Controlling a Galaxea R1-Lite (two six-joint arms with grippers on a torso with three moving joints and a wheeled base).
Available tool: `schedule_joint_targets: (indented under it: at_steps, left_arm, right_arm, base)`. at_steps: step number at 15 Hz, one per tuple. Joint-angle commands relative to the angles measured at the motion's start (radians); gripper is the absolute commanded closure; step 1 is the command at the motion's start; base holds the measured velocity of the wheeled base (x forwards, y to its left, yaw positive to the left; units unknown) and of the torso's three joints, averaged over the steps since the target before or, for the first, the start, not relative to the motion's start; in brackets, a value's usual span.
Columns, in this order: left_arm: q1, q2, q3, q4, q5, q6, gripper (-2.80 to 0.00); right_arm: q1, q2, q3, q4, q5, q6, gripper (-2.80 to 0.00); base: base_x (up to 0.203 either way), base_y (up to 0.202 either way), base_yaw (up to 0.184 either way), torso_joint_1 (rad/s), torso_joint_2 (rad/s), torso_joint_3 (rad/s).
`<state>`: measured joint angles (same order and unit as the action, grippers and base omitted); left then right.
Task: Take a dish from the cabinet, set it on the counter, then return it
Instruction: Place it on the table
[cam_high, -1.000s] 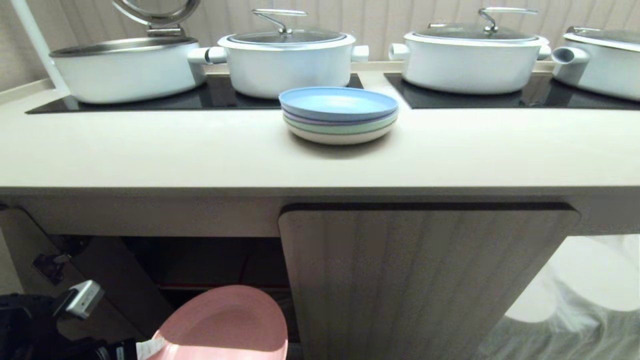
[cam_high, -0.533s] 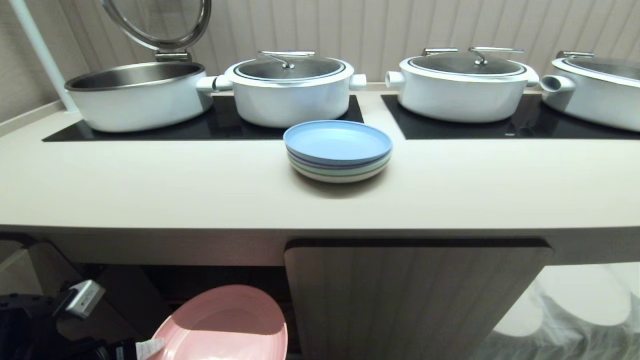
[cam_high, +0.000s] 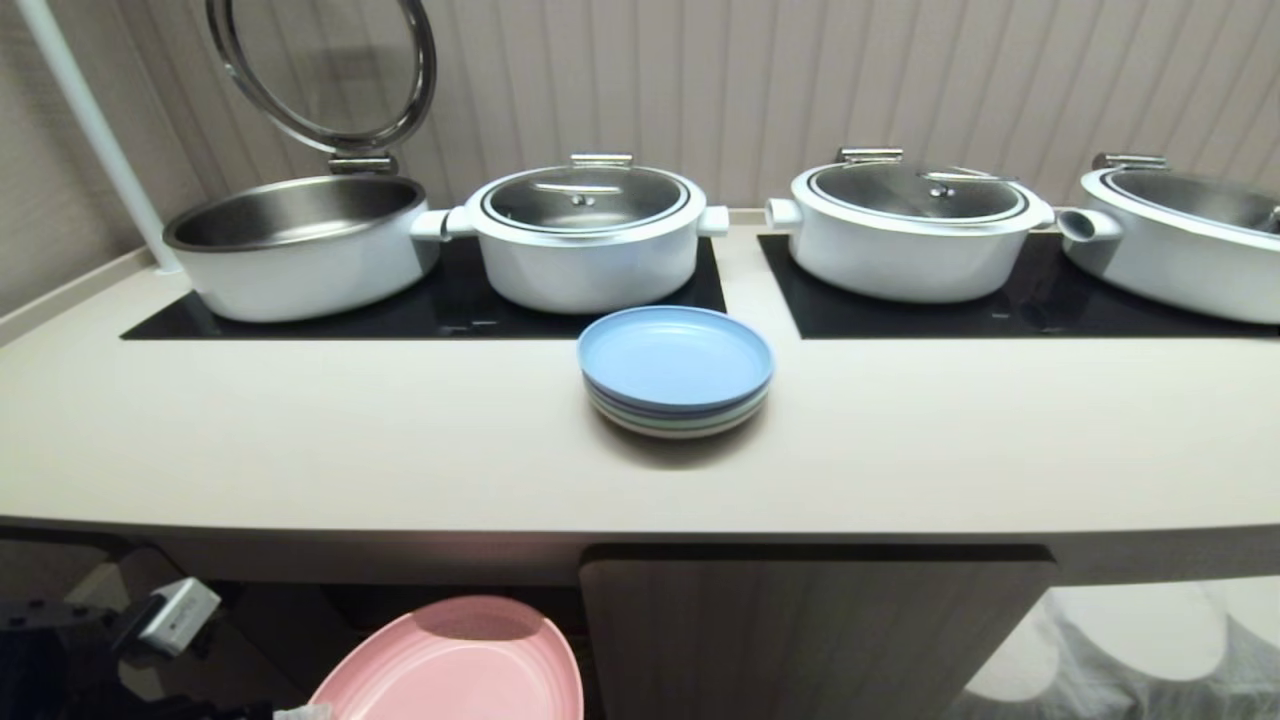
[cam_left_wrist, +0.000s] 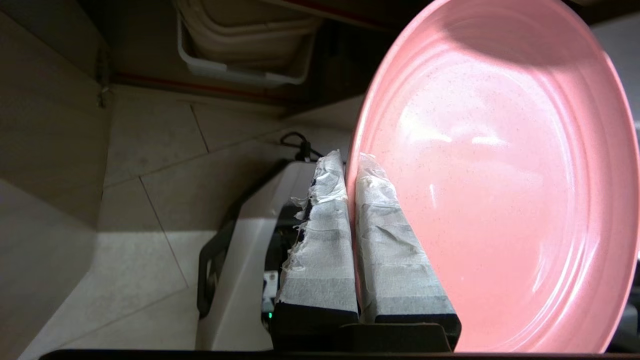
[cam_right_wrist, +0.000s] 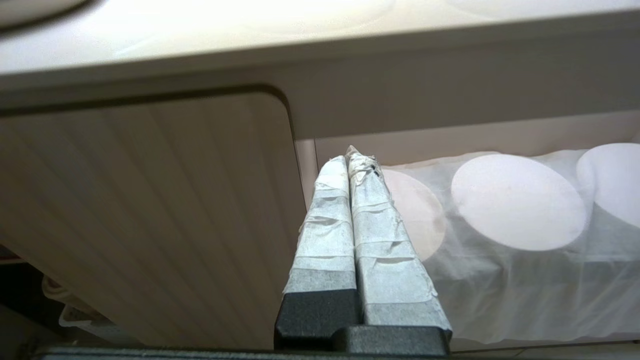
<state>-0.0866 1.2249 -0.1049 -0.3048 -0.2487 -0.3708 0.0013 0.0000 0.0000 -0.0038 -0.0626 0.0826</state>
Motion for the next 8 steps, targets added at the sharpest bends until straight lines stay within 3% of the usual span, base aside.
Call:
schedule_joint_targets:
  at_steps: [1,8]
  left_arm:
    - [-0.014,-0.042,-0.001,0.024,-0.017,-0.002,0.00]
    - [-0.027,-0.064,-0.002,0.062,-0.029,-0.002,0.00]
  right_arm:
    - [0.000,0.000,0.000,-0.002,0.000,0.000,0.00]
    - [0.000,0.000,0.000,-0.002,0.000,0.000,0.00]
  base:
    - [0.000,0.000,0.000,0.271,-0.57,-0.310]
    - [0.000,0.000,0.000,0.260,-0.55,-0.286]
